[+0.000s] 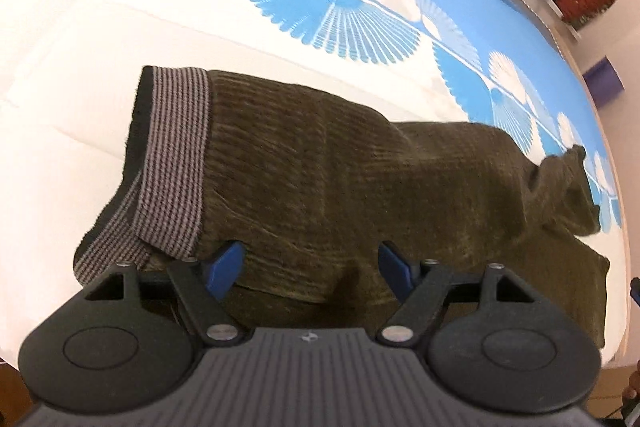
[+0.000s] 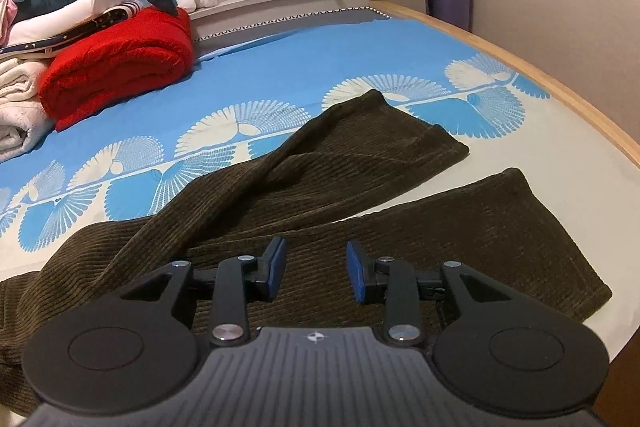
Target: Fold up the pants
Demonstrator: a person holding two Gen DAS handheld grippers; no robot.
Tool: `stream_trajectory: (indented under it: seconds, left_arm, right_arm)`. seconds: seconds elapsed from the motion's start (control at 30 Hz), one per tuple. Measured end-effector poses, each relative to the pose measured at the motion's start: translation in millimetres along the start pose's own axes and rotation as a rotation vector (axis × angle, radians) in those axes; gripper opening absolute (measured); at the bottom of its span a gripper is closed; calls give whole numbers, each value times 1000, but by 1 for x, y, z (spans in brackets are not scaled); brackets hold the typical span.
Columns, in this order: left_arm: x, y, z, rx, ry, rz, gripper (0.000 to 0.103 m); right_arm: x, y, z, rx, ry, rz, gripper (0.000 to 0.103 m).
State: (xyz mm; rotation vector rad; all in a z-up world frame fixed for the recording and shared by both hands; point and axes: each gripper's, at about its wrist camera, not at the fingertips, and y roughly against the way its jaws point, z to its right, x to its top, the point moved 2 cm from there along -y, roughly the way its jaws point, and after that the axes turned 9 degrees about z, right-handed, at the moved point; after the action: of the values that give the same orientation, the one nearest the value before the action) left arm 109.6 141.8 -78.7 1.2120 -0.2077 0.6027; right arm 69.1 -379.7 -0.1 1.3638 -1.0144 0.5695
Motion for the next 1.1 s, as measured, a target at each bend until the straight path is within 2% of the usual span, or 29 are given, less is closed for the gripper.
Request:
stream_trajectory:
  seconds: [0.07, 0.13, 0.17, 0.2, 0.27, 0.3, 0.43, 0.53, 0.6, 0.63, 0.77, 0.9, 1.0, 1.1]
  left_arm:
    - [2, 0, 0, 6, -5, 6, 75]
    - [3, 1, 0, 33, -25, 20, 61]
    - [4, 1, -1, 46, -30, 23, 48]
    - [4, 2, -3, 56, -28, 27, 30]
    - [7, 1, -7, 84, -21, 39, 13]
    - [9, 2, -11, 88, -1, 44, 11]
    - [13, 0, -25, 60, 98, 23, 13]
    - [15, -2, -31, 23, 164, -9, 31]
    - [15, -4, -30, 3, 174, -28, 48]
    - [14, -5, -28, -1, 168, -37, 51]
    - [10, -14, -20, 37, 115, -79, 52]
    - [10, -19, -16, 30, 123, -90, 63]
    - [4, -26, -13, -5, 135, -146, 63]
    - [5, -27, -10, -1, 120, -139, 63]
  right_arm:
    - [0, -3, -1, 0, 3, -2, 35]
    - [1, -7, -4, 1, 8, -4, 35]
    - [1, -9, -5, 2, 11, -5, 35]
    - [0, -11, -7, 4, 15, -6, 35]
    - [0, -15, -10, 6, 23, -9, 35]
    - [0, -16, -12, 8, 30, -10, 35]
    - [1, -22, -17, 16, 37, -15, 35]
    - [3, -25, -20, 27, 37, -12, 35]
    - [4, -28, -21, 37, 34, -11, 35]
    - [5, -30, -22, 43, 29, -11, 35]
    - [11, -40, -26, 83, -36, -13, 18]
    - [17, -58, -34, 143, -121, -46, 19]
    - [20, -78, -41, 176, -204, -84, 19]
    - [20, -100, -51, 181, -244, -113, 22]
